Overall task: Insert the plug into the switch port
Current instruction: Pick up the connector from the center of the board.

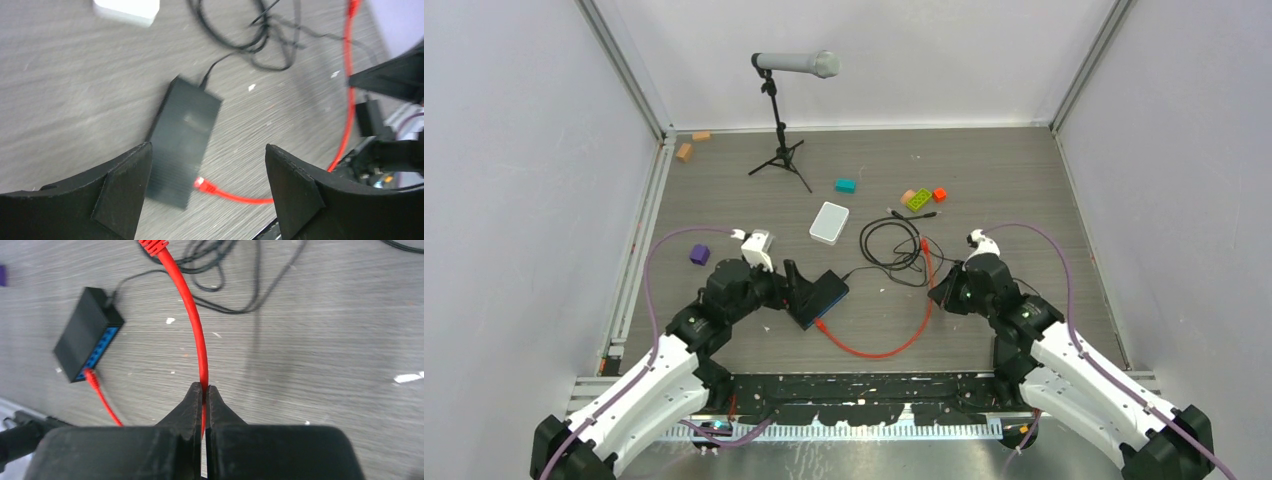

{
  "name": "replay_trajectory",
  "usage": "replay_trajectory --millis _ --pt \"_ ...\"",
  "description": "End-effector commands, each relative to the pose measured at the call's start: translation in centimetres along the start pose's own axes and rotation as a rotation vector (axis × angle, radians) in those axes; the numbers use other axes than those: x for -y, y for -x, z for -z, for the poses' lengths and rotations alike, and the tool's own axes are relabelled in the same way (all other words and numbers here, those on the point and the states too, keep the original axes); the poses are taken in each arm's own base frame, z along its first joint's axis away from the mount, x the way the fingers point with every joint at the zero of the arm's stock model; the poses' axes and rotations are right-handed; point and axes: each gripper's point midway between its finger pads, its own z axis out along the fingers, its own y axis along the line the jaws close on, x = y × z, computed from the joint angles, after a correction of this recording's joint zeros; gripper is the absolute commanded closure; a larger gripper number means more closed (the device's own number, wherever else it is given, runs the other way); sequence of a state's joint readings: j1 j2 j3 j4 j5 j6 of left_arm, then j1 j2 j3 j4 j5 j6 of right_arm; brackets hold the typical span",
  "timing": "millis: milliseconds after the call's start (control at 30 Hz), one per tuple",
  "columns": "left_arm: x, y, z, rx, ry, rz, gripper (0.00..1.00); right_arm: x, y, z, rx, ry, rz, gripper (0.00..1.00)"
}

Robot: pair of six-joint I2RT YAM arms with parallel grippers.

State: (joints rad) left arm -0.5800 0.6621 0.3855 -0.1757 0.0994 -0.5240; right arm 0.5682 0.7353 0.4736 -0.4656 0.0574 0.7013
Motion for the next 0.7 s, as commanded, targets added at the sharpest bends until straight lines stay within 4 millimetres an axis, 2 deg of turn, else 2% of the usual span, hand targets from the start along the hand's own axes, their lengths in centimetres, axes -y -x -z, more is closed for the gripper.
replay_trajectory --millis 0,100,333,533,667 --pt "6.4 7.3 1.3 0.206 -0.251 -0.026 0.15 -5.9 1.9 1.1 0.074 0.297 0.047 0.99" --pt "8.7 8.7 1.1 0.203 -0.344 -0.034 0.15 -8.2 2.6 1.9 0.114 0.383 0.11 0.99" --pt "13.0 12.0 -0.4 0.186 -0.496 -0.04 0.17 -11.3 3.3 2.7 0.162 0.419 0.231 1.0" --pt "17.3 12.4 -1.6 0.179 -0.571 -0.097 0.17 -12.8 3.4 2.7 0.158 0.45 0.244 1.0" --pt "17.8 11.4 -3.5 0.16 -0.541 -0.12 0.17 -13.7 3.2 3.1 0.153 0.488 0.252 1.0"
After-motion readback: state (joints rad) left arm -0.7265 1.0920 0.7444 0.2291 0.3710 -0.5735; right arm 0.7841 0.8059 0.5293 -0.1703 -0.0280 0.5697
